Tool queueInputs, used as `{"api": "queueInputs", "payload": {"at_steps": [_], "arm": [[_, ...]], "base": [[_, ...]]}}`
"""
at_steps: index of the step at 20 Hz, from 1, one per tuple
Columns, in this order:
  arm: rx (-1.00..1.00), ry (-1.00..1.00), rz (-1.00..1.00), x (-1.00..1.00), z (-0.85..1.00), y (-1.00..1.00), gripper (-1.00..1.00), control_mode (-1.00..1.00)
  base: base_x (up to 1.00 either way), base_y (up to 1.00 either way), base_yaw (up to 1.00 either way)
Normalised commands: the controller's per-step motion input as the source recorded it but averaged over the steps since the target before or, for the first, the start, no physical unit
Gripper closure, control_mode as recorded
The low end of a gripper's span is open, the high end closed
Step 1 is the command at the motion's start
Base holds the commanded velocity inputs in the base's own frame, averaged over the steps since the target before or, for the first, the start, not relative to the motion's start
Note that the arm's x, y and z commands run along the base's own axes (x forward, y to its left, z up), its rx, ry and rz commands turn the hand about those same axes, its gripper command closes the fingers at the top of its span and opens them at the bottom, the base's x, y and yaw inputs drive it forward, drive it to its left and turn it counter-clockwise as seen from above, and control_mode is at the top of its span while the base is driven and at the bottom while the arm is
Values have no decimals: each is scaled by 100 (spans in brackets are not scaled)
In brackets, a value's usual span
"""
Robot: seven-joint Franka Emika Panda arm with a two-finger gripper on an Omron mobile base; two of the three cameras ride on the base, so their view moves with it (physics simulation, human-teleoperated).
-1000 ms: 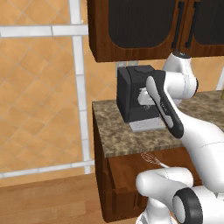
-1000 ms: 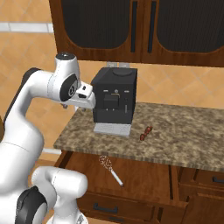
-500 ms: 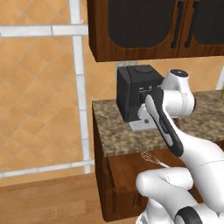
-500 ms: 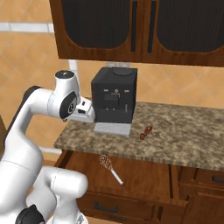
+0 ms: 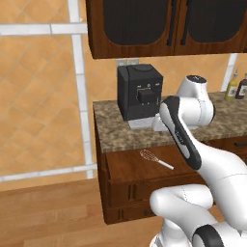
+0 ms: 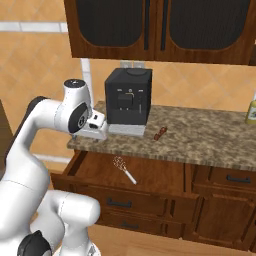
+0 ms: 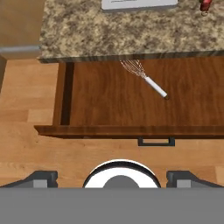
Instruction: Pick the whisk from the drawer and place it on the counter.
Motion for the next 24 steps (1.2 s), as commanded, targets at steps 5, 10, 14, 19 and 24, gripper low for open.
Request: {"api": "queueInputs", "payload": {"at_steps": [5, 10, 14, 19, 24], "arm": [[0, 0, 0, 1, -8, -6, -100, -100], [0, 7, 0, 42, -38, -42, -100, -100], [0, 18, 0, 48, -66, -69, -100, -100], [0, 18, 0, 31, -78, -34, -100, -100], [0, 12, 0, 25, -67, -8, -100, -100]], "base": [[-16, -8, 0], [0, 0, 0], [0, 0, 0], [0, 0, 0], [0, 0, 0]]}}
